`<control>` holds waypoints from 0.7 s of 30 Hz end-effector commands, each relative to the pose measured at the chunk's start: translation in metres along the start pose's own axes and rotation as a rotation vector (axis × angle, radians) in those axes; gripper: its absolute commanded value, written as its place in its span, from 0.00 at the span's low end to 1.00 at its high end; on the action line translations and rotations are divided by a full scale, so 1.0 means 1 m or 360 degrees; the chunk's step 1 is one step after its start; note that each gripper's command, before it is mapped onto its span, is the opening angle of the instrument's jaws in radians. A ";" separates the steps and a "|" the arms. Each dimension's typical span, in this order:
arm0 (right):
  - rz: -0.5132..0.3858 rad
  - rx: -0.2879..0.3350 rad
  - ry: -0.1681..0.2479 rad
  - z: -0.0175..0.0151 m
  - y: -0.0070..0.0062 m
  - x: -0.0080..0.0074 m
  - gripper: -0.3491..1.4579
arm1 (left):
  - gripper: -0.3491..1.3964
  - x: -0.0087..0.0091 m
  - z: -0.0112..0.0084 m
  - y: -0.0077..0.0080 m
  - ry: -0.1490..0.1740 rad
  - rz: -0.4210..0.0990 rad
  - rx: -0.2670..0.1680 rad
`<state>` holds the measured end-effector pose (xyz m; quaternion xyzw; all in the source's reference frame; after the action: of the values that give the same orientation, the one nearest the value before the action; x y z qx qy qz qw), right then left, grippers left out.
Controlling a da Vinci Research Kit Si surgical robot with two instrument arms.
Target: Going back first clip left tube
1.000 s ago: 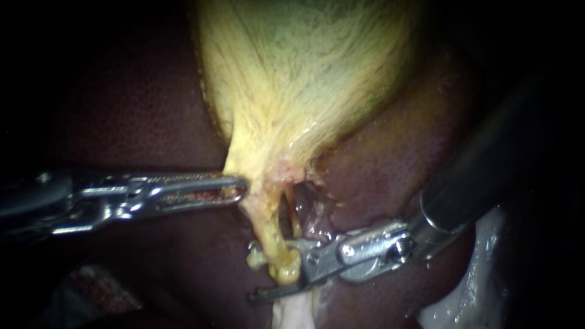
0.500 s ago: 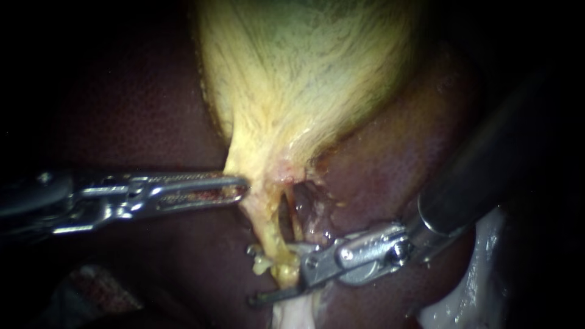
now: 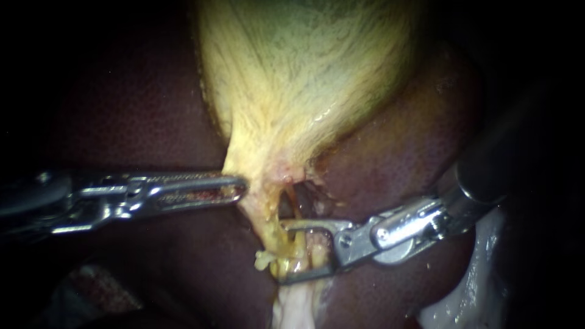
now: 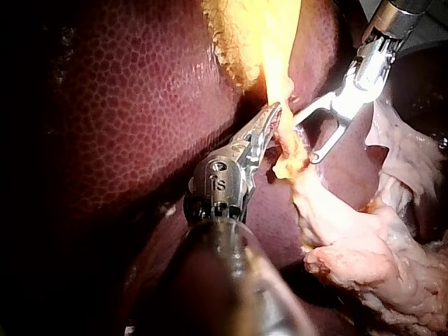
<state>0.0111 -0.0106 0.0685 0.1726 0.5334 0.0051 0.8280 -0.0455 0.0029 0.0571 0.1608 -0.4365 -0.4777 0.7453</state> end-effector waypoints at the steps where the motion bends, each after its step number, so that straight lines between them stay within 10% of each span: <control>1: 0.0003 -0.0008 -0.0002 -0.0004 0.0000 0.0000 0.52 | 0.00 0.0000 0.0000 0.0000 0.0000 0.0000 0.0001; 21: -0.0261 -0.0053 -0.0022 -0.0098 -0.0002 0.0051 0.52 | 0.00 0.0003 0.0002 0.0007 0.0000 0.0003 0.0003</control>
<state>0.0043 -0.0070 0.0601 0.1129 0.5407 -0.0589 0.8315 -0.0452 0.0031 0.0579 0.1609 -0.4369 -0.4766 0.7457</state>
